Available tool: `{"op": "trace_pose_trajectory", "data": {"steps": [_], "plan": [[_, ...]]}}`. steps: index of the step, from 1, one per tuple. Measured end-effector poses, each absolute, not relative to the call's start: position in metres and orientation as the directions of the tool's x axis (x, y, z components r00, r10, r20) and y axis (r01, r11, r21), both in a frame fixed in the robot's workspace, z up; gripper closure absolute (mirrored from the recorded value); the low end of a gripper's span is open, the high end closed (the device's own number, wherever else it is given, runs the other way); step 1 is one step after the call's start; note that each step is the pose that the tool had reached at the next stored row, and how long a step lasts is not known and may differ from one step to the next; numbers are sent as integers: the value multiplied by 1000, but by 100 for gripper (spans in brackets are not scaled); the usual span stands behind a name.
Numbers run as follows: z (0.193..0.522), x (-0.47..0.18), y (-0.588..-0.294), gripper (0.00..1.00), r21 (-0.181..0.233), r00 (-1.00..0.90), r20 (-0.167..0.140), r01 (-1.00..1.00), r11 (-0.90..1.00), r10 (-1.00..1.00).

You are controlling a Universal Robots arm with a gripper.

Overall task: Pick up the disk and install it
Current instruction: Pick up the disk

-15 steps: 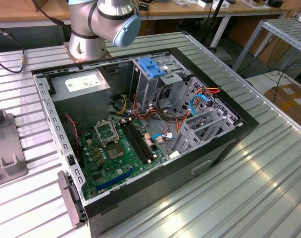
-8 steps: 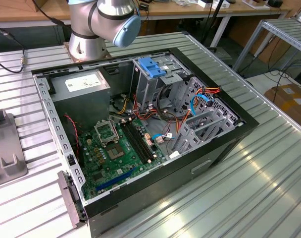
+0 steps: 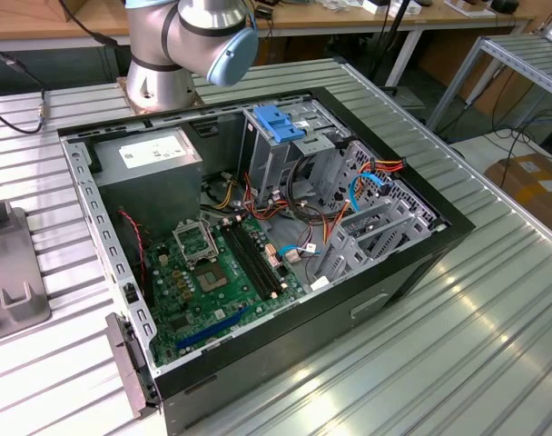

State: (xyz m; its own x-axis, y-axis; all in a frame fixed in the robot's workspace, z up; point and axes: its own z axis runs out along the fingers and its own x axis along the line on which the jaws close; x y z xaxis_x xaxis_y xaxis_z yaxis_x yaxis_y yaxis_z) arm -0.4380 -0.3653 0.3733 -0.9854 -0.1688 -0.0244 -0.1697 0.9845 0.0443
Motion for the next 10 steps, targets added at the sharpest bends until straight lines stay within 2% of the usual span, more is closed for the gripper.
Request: {"op": "trace_pose_trajectory", "data": {"steps": [10], "plan": [[373, -438, -365, 90, 44, -970, -24, -244, 969, -243]]}}
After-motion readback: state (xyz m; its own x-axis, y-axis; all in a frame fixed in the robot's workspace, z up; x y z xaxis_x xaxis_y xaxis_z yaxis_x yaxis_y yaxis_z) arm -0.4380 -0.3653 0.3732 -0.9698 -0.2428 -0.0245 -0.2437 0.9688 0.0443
